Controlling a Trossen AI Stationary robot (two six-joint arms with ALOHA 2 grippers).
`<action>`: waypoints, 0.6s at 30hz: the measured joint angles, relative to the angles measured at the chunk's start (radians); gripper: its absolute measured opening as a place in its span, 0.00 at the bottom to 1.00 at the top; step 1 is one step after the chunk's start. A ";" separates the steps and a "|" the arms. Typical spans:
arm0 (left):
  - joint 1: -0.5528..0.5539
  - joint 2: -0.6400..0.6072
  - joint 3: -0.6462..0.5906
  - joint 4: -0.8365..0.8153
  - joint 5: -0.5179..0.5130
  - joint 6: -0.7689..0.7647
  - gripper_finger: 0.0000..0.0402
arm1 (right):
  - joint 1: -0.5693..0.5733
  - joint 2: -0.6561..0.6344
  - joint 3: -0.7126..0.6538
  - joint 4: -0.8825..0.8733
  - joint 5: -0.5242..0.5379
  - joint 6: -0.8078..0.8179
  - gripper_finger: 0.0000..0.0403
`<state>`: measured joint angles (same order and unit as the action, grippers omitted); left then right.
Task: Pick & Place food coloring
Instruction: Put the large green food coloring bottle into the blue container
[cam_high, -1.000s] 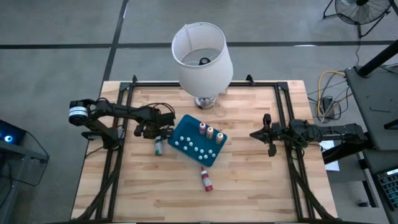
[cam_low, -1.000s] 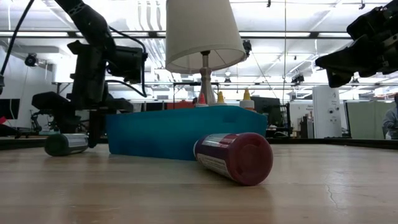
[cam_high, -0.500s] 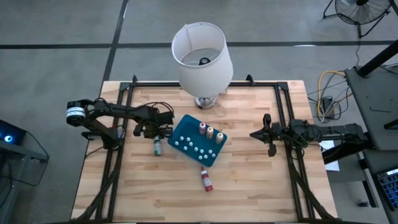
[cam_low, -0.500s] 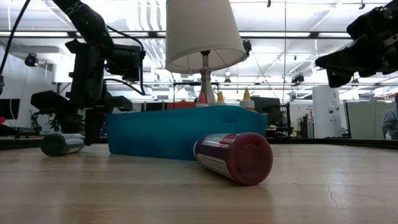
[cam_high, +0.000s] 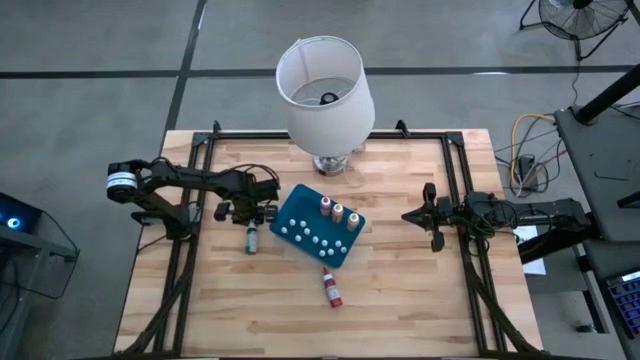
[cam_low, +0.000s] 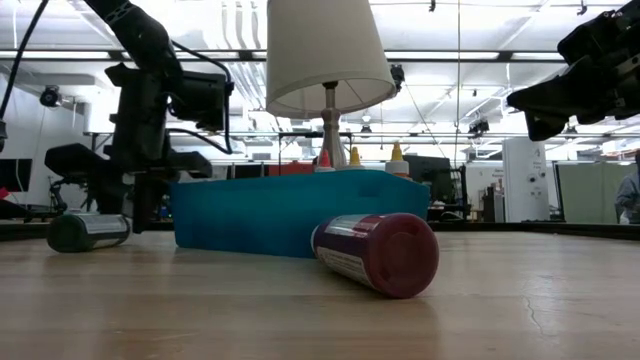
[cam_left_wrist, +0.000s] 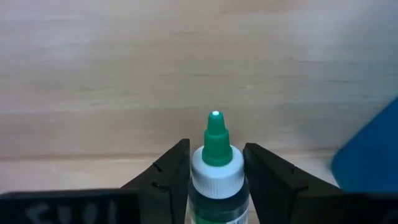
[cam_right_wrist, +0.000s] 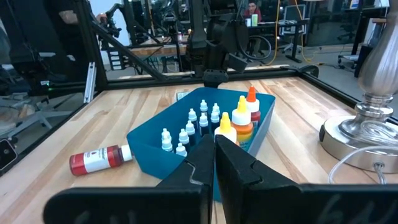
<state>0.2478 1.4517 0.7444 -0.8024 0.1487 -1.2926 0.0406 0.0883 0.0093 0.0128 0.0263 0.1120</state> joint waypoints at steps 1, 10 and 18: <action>0.000 0.000 0.000 -0.003 0.002 -0.010 0.30 | 0.000 0.000 0.000 0.000 0.000 0.000 0.02; 0.000 0.000 0.000 -0.002 0.000 -0.026 0.21 | 0.000 0.000 0.000 0.000 0.000 0.000 0.02; 0.003 -0.037 0.028 -0.005 -0.022 -0.025 0.21 | 0.000 0.000 0.000 0.000 0.000 0.000 0.02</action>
<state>0.2512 1.4149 0.7720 -0.8071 0.1264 -1.3178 0.0409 0.0887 0.0097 0.0128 0.0264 0.1118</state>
